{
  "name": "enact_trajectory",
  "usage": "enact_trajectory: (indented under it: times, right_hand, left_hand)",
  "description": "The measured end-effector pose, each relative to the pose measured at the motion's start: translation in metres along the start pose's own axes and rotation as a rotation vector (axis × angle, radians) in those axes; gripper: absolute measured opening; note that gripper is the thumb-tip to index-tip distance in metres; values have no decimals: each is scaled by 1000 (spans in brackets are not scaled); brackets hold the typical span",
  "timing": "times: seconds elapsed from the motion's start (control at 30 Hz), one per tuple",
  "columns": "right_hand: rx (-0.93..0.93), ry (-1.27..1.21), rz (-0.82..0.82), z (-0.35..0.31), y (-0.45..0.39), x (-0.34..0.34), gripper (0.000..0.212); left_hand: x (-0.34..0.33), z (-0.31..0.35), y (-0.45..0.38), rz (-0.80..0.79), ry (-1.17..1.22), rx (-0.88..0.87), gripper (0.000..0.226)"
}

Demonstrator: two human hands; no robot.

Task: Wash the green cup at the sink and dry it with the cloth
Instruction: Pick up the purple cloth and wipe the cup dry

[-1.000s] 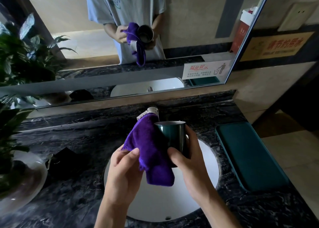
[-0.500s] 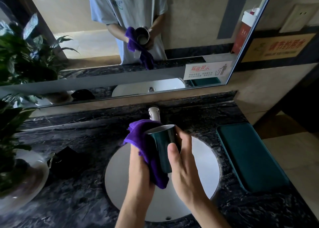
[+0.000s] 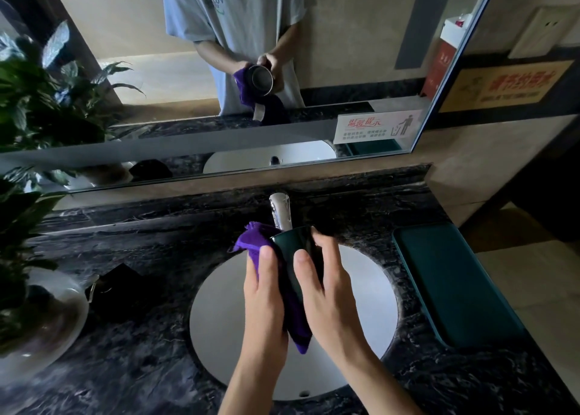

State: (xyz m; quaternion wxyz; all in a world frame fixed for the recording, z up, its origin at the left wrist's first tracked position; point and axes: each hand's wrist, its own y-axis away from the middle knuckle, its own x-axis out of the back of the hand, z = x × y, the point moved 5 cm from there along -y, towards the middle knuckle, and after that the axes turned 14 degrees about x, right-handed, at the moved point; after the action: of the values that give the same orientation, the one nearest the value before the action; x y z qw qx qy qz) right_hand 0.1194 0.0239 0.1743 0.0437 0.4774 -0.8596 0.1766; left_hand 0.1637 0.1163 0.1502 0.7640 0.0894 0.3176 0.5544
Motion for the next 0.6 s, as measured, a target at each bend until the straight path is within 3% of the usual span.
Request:
enact_trajectory:
  times: [0.13,0.3,0.43,0.53,0.6]
  right_hand:
    - [-113,-232,55,9,6,-2,24]
    - [-130,-257,79,16,2,2,29]
    - [2,11,47,6,0,6,22]
    - [132,259,-37,-3,12,-2,54]
    - [111,212,-32,-2,14,-2,64]
  left_hand:
    - [2,-8,-2,-97,233,210,83]
    - [0,-10,7,-15,73,-101,45]
    - [8,-8,3,122,38,-115,34]
    - [10,-4,0,85,56,-124,29]
    - [7,-4,1,-14,78,-71,42]
